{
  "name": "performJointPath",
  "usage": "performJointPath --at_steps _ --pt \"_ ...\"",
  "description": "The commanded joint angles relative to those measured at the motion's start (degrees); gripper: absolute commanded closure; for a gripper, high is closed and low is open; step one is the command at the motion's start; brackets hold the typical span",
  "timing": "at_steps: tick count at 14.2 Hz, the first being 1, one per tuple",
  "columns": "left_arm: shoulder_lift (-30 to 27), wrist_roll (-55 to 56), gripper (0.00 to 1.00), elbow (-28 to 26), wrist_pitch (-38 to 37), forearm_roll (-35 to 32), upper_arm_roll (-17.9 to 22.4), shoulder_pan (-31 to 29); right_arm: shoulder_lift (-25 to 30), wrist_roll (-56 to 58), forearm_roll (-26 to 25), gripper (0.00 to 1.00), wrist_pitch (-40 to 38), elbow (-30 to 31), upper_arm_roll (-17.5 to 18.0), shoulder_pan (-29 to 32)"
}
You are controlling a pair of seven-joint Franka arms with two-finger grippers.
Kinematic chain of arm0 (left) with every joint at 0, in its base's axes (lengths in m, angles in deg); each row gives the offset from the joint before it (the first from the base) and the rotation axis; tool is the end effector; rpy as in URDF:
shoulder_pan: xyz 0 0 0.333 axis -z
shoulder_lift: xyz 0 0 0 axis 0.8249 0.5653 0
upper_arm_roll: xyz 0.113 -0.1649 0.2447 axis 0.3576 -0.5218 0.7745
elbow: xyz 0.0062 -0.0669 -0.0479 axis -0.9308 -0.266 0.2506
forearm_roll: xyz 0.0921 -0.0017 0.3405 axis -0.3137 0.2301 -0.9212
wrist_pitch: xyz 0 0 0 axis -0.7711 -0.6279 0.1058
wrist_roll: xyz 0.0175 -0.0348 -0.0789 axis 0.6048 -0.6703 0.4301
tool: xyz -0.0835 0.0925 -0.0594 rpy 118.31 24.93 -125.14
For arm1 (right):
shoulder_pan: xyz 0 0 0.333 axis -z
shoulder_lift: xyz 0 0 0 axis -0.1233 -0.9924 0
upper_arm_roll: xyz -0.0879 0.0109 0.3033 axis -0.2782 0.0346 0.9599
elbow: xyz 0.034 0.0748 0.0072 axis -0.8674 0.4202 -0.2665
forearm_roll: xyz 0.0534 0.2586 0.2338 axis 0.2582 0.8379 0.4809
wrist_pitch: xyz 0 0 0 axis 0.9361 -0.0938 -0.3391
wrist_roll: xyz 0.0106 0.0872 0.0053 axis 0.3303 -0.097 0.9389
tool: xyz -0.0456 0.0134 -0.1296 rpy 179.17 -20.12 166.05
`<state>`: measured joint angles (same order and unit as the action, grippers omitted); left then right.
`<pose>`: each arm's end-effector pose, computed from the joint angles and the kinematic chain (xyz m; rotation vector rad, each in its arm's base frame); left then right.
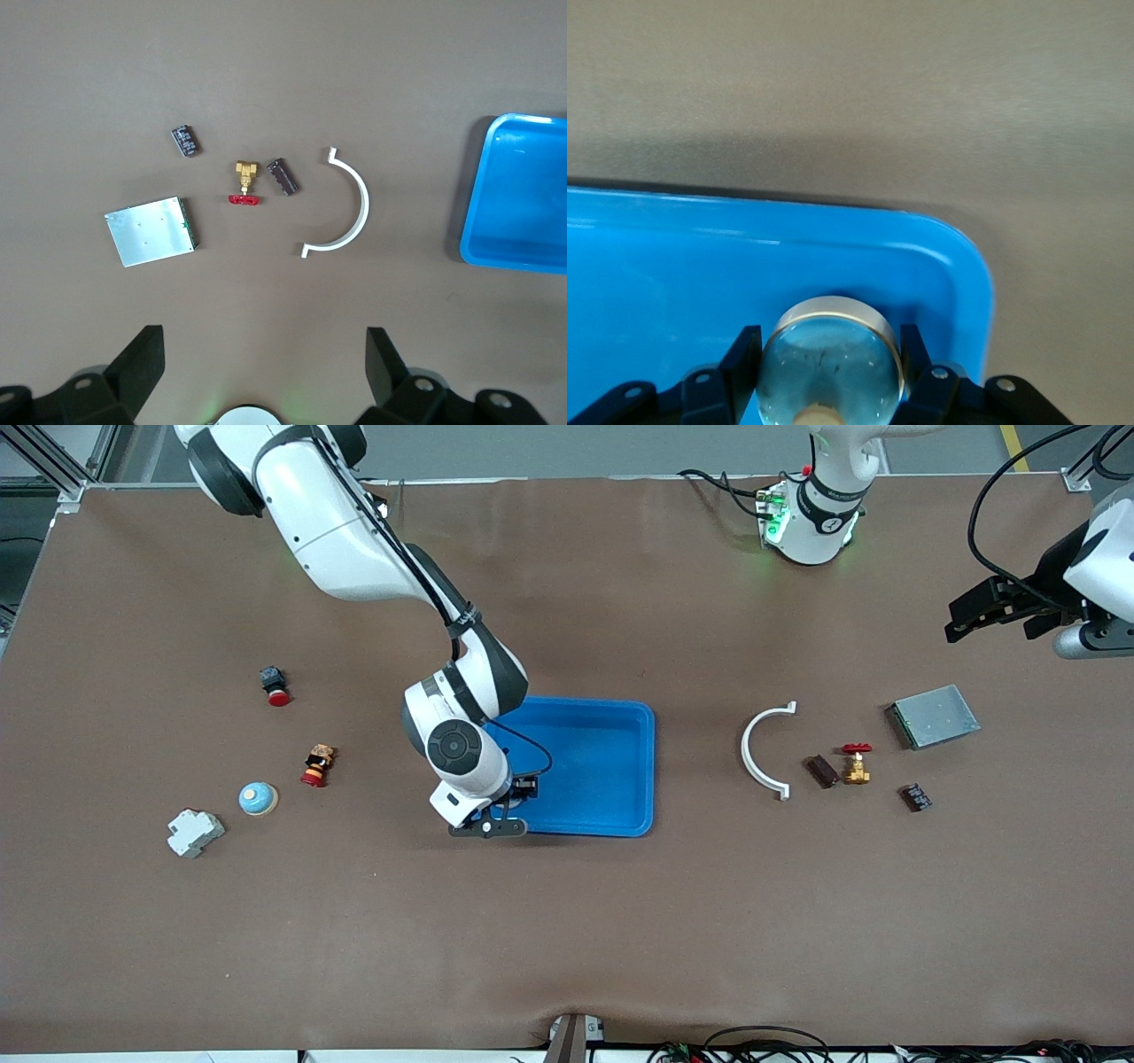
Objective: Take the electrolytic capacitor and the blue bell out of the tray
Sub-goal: 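Lift the bell with the right gripper while the left gripper returns to rest, then carry the bell beside the first bell, release it, withdraw the right gripper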
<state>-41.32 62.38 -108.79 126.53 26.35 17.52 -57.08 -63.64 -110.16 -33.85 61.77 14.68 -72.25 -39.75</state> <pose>0.4882 -0.0431 0.6045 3.1136 0.0680 -0.0989 0.5811 0.3777 0.2027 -3.0846 -0.0181 0.1296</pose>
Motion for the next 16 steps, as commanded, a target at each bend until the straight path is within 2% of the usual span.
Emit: performJointPath --at_steps 1,4,8,10,12,16 --pt "0.06 0.35 0.0 1.15 -1.04 0.6 -0.51 -0.87 7.96 3.18 0.26 0.84 -9.41 0.67 0.05 2.94" --pt "0.06 0.44 0.0 0.88 -1.13 0.52 -0.6 -0.78 13.77 12.49 0.26 0.84 -19.09 1.46 -0.04 8.83" --pt "-0.29 0.44 0.0 0.88 -1.31 0.51 -0.51 -0.87 18.35 18.93 -0.44 0.84 -17.89 8.57 -0.3 13.85" --pt "-0.21 0.44 0.0 0.88 -1.22 0.51 -0.51 -0.87 18.36 23.73 -0.97 0.84 -14.92 11.03 -0.3 16.65" --pt "-0.38 0.44 0.0 0.36 -1.22 -0.44 -0.6 -0.78 18.27 29.81 -0.97 0.84 -8.43 15.59 -0.22 19.82" --pt "-0.47 0.44 0.0 0.35 -1.13 -1.85 -1.56 -0.52 16.96 32.9 -0.89 0.84 2.13 22.1 -0.22 21.85"
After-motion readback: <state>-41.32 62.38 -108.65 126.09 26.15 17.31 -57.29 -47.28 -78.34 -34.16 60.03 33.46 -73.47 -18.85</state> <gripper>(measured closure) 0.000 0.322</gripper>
